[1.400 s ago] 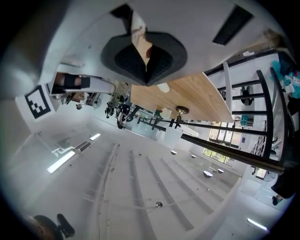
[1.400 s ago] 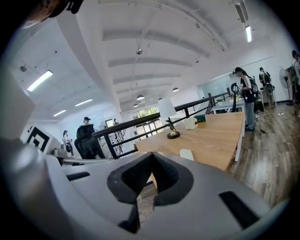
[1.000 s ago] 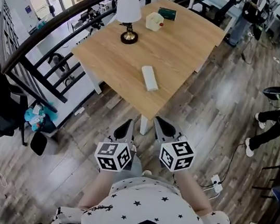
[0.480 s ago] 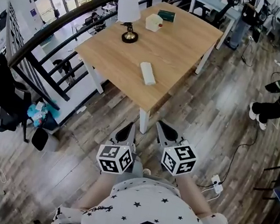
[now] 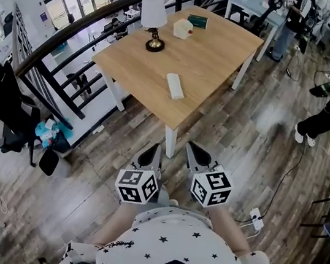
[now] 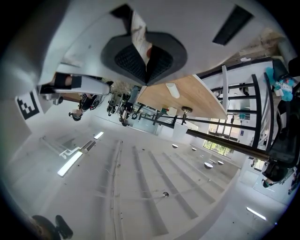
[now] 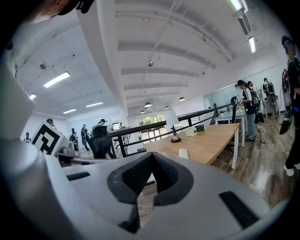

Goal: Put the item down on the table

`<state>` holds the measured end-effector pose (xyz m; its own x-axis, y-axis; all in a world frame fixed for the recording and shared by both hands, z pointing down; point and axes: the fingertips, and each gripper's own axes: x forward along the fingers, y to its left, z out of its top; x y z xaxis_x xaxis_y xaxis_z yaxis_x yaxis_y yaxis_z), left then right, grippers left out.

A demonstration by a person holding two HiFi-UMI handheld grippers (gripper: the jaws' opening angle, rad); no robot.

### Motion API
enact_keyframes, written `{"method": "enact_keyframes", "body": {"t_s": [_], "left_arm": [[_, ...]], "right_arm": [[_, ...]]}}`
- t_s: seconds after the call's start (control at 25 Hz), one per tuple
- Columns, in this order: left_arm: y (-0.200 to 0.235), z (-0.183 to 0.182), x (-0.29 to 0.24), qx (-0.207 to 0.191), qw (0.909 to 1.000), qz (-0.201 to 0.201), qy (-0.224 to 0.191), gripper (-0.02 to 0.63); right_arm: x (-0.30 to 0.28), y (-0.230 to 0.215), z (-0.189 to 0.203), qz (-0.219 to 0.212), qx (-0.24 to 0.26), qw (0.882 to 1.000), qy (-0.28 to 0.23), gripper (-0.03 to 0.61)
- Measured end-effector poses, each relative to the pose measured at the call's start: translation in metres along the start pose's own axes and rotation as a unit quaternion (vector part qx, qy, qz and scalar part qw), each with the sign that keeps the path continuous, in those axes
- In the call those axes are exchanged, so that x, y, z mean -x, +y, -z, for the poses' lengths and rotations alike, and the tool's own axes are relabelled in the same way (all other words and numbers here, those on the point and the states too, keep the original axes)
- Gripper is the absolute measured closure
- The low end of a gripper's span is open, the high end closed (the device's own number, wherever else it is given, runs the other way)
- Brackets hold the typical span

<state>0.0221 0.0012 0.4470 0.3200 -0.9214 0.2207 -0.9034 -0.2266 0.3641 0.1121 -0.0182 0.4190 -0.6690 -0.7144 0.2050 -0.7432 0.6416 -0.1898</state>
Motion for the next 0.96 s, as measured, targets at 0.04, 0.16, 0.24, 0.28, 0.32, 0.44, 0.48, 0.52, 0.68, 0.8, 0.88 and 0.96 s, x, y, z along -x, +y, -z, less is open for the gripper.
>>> {"method": "enact_keyframes", "body": {"t_s": [0.04,0.16,0.24,0.28,0.32,0.44,0.48,0.52,0.68,0.8,0.88,0.96], "left_arm": [[0.0,0.0,0.001,0.0,1.0,0.0,-0.001,0.601],[-0.001,-0.001,0.001,0.0,1.0,-0.001,-0.002,0.601],[-0.001,-0.001,0.002,0.001,1.0,-0.001,-0.002,0.601],[-0.001,0.0,0.003,0.002,1.0,0.0,-0.002,0.601],[0.0,0.0,0.003,0.002,1.0,0.0,-0.002,0.601],[0.002,0.0,0.004,0.003,1.0,0.0,0.0,0.601],[0.002,0.0,0.004,0.004,1.0,-0.001,0.0,0.601],[0.003,0.001,0.004,0.004,1.0,-0.001,0.0,0.601],[0.004,0.0,0.003,0.003,1.0,-0.001,0.0,0.601],[0.007,-0.001,0.004,0.004,1.0,-0.002,0.0,0.601],[0.008,-0.001,0.005,0.005,1.0,-0.002,0.001,0.601],[0.008,-0.002,0.007,0.005,1.0,-0.003,0.001,0.601]], "right_arm": [[0.001,0.0,0.0,0.002,0.003,1.0,-0.001,0.584],[0.003,0.001,-0.003,0.004,0.005,1.0,-0.008,0.584],[0.003,0.002,-0.004,0.003,0.004,1.0,-0.01,0.584],[0.003,0.003,-0.004,0.001,0.004,1.0,-0.01,0.584],[0.003,0.004,-0.004,0.0,0.003,1.0,-0.011,0.584],[0.001,0.007,-0.005,-0.003,0.0,1.0,-0.014,0.584],[0.0,0.007,-0.005,-0.004,-0.001,1.0,-0.015,0.584],[0.0,0.008,-0.005,-0.005,-0.002,1.0,-0.015,0.584],[-0.003,0.007,-0.005,-0.007,-0.007,1.0,-0.018,0.584],[-0.006,0.008,-0.009,-0.007,-0.008,1.0,-0.022,0.584],[-0.006,0.01,-0.011,-0.008,-0.008,1.0,-0.024,0.584],[-0.007,0.012,-0.012,-0.009,-0.008,1.0,-0.025,0.584]]}}
